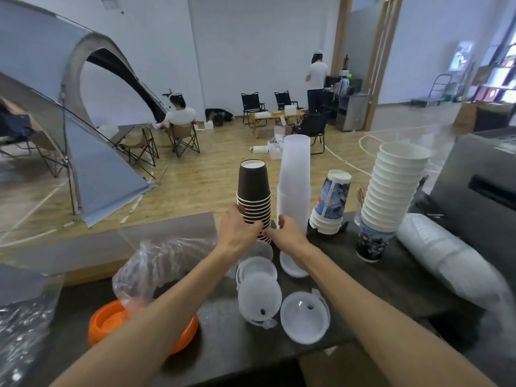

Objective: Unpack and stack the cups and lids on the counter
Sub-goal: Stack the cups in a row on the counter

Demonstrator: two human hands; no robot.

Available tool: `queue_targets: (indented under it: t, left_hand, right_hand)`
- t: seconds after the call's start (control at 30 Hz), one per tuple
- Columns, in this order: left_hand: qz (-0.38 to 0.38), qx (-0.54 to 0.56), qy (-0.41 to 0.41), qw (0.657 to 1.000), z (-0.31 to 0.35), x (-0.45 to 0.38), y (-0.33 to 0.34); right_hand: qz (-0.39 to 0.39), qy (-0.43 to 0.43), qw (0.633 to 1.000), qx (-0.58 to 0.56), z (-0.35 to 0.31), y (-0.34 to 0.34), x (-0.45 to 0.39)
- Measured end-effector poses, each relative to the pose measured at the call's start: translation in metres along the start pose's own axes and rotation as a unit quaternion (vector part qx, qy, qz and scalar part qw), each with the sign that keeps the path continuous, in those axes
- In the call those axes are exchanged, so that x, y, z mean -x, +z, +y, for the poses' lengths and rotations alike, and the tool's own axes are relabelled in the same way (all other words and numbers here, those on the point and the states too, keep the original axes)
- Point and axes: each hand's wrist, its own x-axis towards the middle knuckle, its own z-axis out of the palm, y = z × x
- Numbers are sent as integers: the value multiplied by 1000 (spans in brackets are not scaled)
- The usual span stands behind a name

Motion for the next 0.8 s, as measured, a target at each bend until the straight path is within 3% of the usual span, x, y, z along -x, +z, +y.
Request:
queue_targets:
  t: [0.33,0.5,0.67,0.8]
  left_hand:
    - [-153,-41,73,985,36,54,38]
    - [-202,-18,123,972,72,58,73]
    - [-190,-16,141,972,105,55,125]
    - [-172,0,138,975,124,50,164]
  right_hand:
    - [121,29,992,-3,37,-70,76]
    - [226,83,970,17,74,-120,90]
    - [287,100,951,52,100,-160,78]
    - [289,74,952,62,116,-185,53]
